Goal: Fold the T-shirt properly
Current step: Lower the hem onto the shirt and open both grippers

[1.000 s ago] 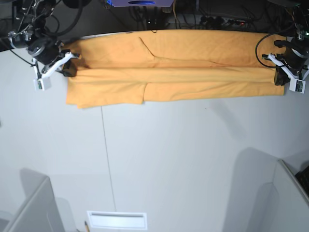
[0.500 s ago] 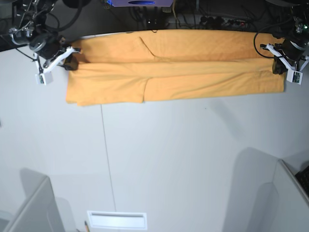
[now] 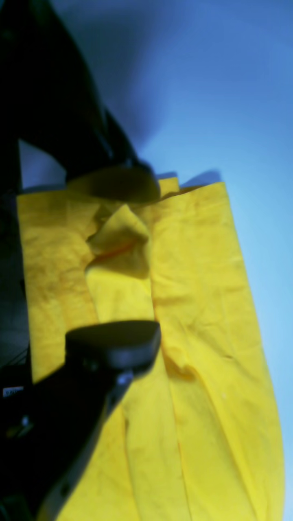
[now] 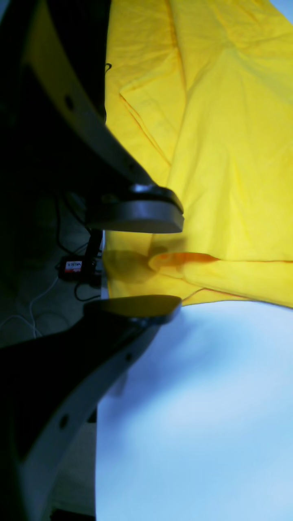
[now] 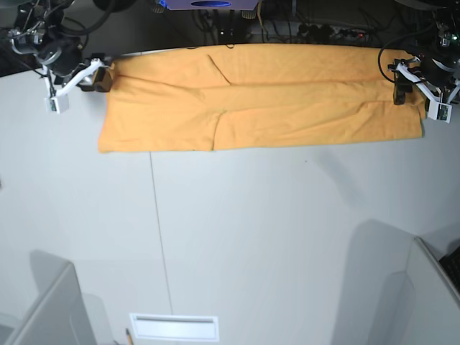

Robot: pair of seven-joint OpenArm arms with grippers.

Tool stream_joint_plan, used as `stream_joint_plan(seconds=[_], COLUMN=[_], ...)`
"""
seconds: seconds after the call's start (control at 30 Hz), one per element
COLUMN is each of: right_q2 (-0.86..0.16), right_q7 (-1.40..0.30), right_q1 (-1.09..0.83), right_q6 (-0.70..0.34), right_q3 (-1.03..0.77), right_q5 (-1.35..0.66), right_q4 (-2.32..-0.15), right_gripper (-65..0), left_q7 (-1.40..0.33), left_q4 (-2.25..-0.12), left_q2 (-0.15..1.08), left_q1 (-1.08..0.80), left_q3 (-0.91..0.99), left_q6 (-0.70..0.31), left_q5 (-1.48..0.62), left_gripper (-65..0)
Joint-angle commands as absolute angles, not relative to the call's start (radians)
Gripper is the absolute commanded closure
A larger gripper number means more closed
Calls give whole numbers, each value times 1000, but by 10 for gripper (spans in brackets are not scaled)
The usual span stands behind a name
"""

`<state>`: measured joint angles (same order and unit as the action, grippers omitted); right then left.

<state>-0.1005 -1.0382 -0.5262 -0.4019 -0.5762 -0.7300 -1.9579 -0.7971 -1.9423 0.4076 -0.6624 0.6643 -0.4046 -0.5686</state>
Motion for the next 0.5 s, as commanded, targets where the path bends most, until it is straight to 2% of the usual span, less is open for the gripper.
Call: stream_joint_plan(seconds=[0.0,0.07,0.1,0.17,0.2,0.23,0.37,0.47], right_q2=[-111,-110,-108,-113,-113,-116,-116,-108], right_q7=[-1021,-1021,-1023,-1023,-1023,-1023,-1023,-1023], right_q1=[-522,-509,-493,-467,-456,-444,-395,-352], right_q6=[-406,-409,-409,-409,-409,-404,-401,-401], right_q3=[-576,-573,-559,-516,-492,-466,-418,-418], right_q5=[-751,-751,-748,-745,-745,-745,-742,-654], right_q4=[-1989,-1997,-1994,-1982,-1974,-1965,-1899,-1828], right_gripper=[-242,-237,-213,-110,-24,0,0,0], left_q7=[-776,-776,-776,-774,-774,-774,-773,-768], left_q4=[-1968,-1968,-1965,-1954,-1942,-1928,-1867,-1781], left_q2=[414,394,384,361,344,329,314,317], left_q1=[-667,-661,-656,-625,-608,-596,-578,-567], left_q3=[676,676,676,671,671,671,668,667], left_q6=[-404,-404,-404,-404,-404,-403,-401,-401], left_q5=[-575,-575,-575,-570,-567,-567,-567,-565], left_gripper=[-459,-421,-372,-199,-74,0,0,0])
